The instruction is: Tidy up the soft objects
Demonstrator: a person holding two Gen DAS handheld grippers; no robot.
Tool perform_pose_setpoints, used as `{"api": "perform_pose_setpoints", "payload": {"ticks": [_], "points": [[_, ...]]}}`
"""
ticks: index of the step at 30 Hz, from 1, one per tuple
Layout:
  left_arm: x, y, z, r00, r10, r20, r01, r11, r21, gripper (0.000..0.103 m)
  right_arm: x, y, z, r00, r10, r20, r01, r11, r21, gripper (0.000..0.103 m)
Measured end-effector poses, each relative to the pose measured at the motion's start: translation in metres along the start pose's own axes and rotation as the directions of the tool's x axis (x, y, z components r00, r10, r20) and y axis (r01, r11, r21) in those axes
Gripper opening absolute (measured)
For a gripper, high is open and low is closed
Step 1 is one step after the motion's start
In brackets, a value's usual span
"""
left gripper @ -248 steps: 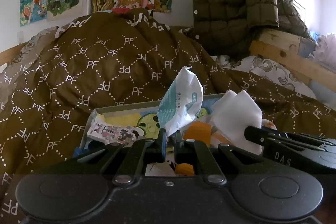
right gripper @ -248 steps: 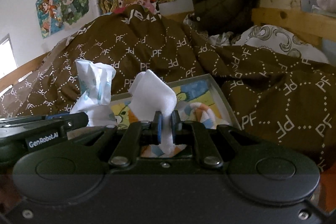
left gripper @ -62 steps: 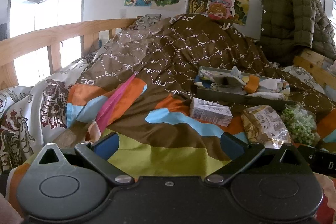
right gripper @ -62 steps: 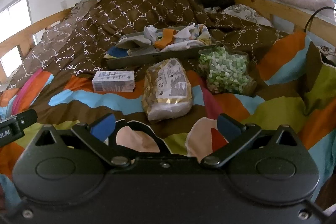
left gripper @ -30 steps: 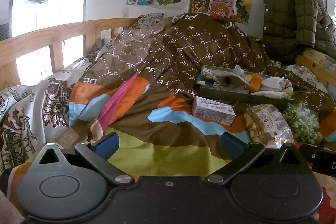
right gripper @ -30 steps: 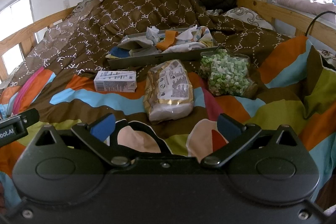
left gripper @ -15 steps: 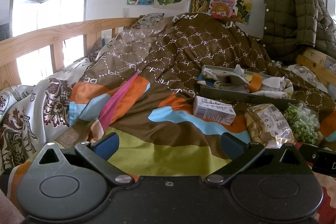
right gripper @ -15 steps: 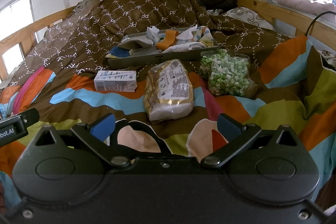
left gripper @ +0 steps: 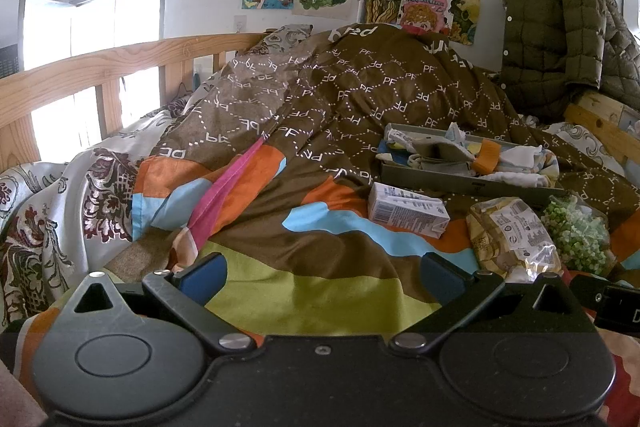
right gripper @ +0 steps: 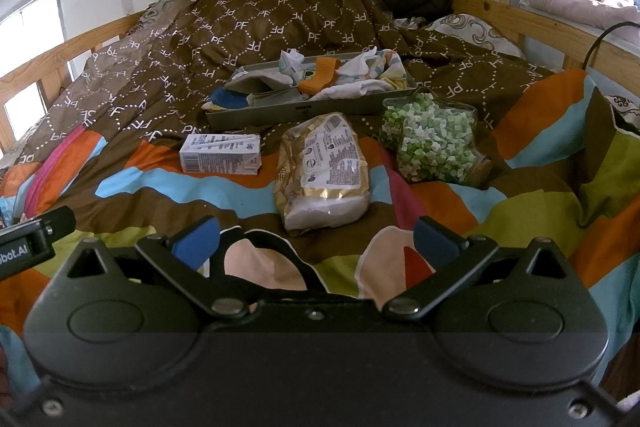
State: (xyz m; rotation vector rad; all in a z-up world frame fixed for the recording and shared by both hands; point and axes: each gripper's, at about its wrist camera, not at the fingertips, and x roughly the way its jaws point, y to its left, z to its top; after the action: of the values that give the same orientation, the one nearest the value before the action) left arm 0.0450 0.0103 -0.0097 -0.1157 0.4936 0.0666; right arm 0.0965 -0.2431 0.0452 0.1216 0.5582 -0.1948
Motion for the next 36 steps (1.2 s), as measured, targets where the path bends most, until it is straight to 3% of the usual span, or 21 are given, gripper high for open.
{"api": "perform_pose_setpoints", "payload": {"ticks": [11,36], "points": [[-0.0022,0.0005,-0.0011,0.999,0.036,0.010,-0.036,0.999,0.009,0.102,-0.0001,0.0001,-0.0002,1.000,0.000,0.000,0.000,1.000,0.000,0.102],[-0.0075,-0.0009,-0.0012,1.000,-0.003,0.022,0.002,0.999,0.038,0.102,-0.0001,0.0012,-0.0003,1.000,0.000,-0.001,0.000,1.000,0.000,0.102]]}}
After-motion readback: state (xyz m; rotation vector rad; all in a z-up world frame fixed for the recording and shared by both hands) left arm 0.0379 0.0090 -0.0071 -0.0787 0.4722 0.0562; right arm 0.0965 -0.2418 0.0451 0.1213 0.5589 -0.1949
